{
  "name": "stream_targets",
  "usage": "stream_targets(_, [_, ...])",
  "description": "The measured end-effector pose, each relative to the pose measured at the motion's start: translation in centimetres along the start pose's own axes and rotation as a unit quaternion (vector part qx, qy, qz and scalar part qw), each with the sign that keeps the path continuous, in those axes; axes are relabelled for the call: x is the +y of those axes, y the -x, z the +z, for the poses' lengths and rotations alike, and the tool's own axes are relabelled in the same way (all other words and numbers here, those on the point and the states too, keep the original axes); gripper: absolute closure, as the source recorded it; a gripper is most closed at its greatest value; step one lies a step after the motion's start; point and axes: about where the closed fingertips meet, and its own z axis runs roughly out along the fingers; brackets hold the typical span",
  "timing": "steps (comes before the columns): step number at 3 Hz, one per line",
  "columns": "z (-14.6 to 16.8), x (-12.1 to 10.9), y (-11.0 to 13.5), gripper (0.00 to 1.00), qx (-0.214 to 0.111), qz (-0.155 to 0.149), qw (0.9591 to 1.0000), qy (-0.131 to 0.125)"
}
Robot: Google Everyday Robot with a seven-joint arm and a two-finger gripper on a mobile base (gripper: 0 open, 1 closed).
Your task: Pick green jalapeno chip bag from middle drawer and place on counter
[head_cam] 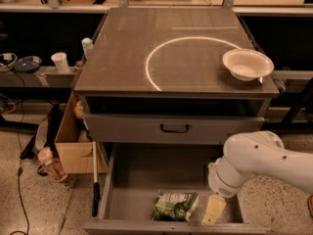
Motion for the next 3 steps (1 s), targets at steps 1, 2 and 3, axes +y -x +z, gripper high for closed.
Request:
stream_targets(1, [0.1,3.9,-0.2,0.00,0.005,-0.003,1.0000,0.004])
stream_targets(2, [0.1,3.9,-0.2,0.00,0.005,-0.003,1.0000,0.004])
stream_targets(3, [1.5,2.2,-0.2,0.00,-0.010,0.003,0.9998,-0.017])
